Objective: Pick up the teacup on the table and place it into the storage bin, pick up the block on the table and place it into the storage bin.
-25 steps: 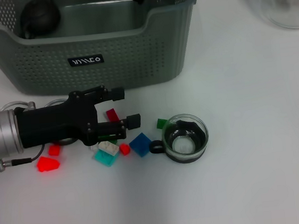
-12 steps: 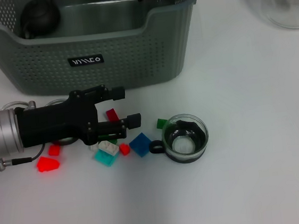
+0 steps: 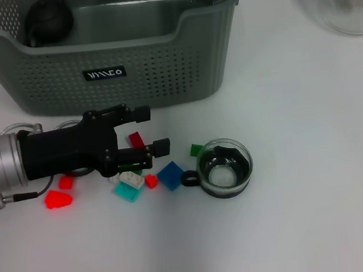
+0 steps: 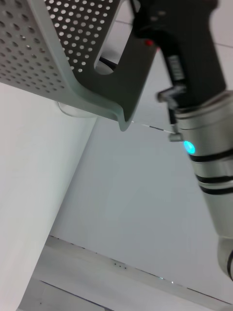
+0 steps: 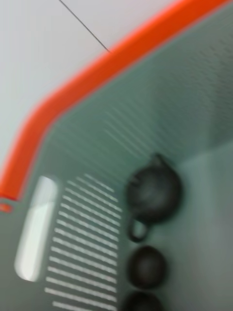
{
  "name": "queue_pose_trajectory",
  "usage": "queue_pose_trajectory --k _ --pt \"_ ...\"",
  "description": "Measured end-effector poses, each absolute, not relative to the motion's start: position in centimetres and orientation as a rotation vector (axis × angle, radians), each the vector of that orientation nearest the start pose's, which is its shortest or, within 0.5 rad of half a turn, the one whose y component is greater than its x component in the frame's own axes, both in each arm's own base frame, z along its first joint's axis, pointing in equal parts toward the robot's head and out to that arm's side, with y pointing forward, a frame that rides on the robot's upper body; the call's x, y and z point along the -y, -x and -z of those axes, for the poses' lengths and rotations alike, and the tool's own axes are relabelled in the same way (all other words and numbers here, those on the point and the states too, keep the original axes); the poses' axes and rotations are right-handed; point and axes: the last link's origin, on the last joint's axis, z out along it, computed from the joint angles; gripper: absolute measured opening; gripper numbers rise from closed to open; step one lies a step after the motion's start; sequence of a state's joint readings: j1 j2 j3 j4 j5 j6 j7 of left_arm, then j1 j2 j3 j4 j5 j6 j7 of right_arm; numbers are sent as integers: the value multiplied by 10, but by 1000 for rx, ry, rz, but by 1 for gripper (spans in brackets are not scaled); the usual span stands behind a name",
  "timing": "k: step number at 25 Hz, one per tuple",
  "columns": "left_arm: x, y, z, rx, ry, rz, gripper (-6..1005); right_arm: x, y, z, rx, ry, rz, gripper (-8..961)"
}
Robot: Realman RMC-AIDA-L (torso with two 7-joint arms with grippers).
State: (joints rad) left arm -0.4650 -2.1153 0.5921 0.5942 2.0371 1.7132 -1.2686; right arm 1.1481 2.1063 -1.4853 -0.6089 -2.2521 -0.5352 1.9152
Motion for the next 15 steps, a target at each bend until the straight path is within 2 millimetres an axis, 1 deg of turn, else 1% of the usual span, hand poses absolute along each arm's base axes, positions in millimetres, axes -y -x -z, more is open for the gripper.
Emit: queue_pose_trajectory --k 3,7,10,11,13,15 --pt "-286 271 14 636 2765 888 832 -477 -28 65 105 2434 -75 574" --pt "-286 273 13 640 2763 885 833 -462 -6 34 112 2391 -246 695" --pt "-286 273 13 642 2762 884 831 -442 9 8 126 2369 -392 787" --pt "-286 273 13 642 2761 884 831 -435 10 2 121 2372 -431 818" --pt "-286 274 12 642 2760 883 832 -418 12 -16 115 2378 -527 839" --pt "-286 274 12 642 2759 880 833 -401 7 -29 102 2418 -592 861"
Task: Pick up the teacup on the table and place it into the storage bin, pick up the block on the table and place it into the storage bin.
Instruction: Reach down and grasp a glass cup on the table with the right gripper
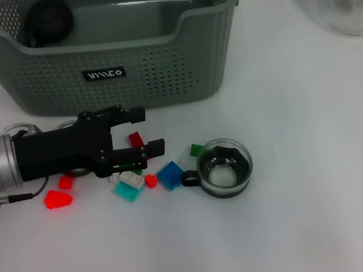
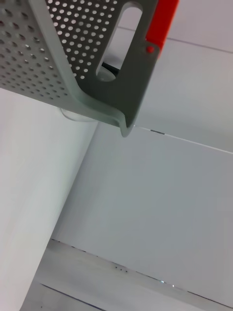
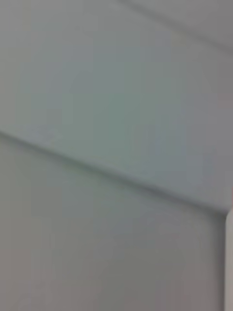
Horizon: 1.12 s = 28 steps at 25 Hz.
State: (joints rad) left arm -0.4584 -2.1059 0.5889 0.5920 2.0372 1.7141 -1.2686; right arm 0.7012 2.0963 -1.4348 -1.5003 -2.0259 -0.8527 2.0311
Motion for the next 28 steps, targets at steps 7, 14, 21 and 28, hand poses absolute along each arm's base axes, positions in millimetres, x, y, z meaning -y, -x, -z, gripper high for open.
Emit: queue_pose_trajectory --k 7,14,21,28 --pt "-283 280 10 646 2745 860 832 -342 -44 -47 74 2768 -635 935" --pt "-280 286 7 634 2742 831 832 -302 -88 -39 36 3067 -466 921" --pt "-280 289 7 642 2731 817 833 -303 -112 -12 -63 3176 -73 913" --pt "-277 293 11 676 2708 810 831 -309 -122 24 -32 3205 324 895"
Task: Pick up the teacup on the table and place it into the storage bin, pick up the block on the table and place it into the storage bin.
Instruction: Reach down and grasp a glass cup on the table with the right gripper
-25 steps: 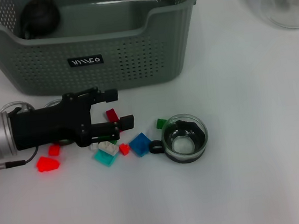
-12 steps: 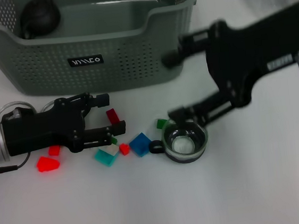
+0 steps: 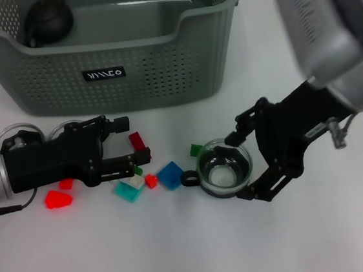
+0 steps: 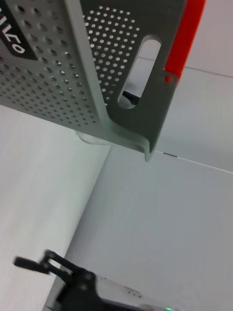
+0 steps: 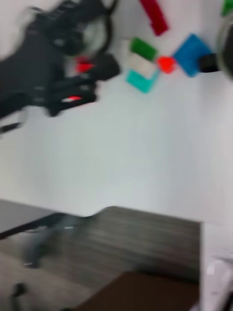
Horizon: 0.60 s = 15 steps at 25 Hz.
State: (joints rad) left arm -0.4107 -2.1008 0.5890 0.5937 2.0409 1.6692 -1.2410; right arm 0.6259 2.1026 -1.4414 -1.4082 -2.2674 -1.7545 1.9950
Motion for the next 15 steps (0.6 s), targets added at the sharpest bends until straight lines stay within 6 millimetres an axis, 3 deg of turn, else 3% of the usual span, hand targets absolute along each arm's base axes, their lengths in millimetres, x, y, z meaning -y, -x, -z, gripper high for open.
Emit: queue_pose_trajectory --k 6,15 --pt "-276 294 11 689 2693 824 831 -314 -127 53 58 3163 531 881" --pt "-276 293 12 693 2691 831 832 -314 -127 89 198 3119 662 859"
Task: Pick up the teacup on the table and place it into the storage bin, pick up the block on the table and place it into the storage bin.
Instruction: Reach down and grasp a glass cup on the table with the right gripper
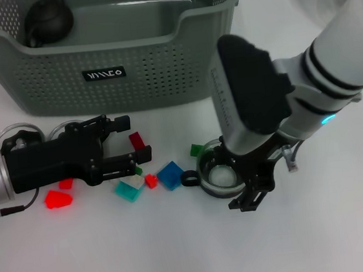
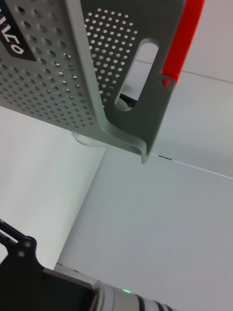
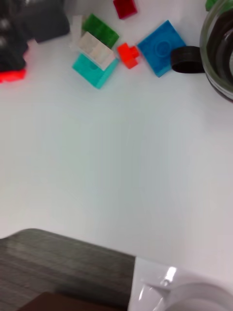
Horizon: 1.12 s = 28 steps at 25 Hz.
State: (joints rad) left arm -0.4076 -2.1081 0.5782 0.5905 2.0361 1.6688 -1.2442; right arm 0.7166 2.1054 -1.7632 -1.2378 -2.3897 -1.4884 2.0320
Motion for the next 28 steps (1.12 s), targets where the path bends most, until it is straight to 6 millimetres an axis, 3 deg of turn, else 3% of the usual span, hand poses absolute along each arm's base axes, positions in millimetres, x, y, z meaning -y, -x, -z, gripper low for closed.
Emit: queue_pose_trajectory --k 6,13,24,28 --pt "-277 293 12 688 2690 830 832 -309 -131 105 242 3078 752 844" --pt "-277 294 12 689 2686 826 832 -307 -133 108 226 3069 770 827" --pt "-274 296 12 701 2681 823 833 -307 -134 105 185 3053 781 614" --pt "-273 297 12 701 2680 822 833 -305 -133 103 169 3060 789 412"
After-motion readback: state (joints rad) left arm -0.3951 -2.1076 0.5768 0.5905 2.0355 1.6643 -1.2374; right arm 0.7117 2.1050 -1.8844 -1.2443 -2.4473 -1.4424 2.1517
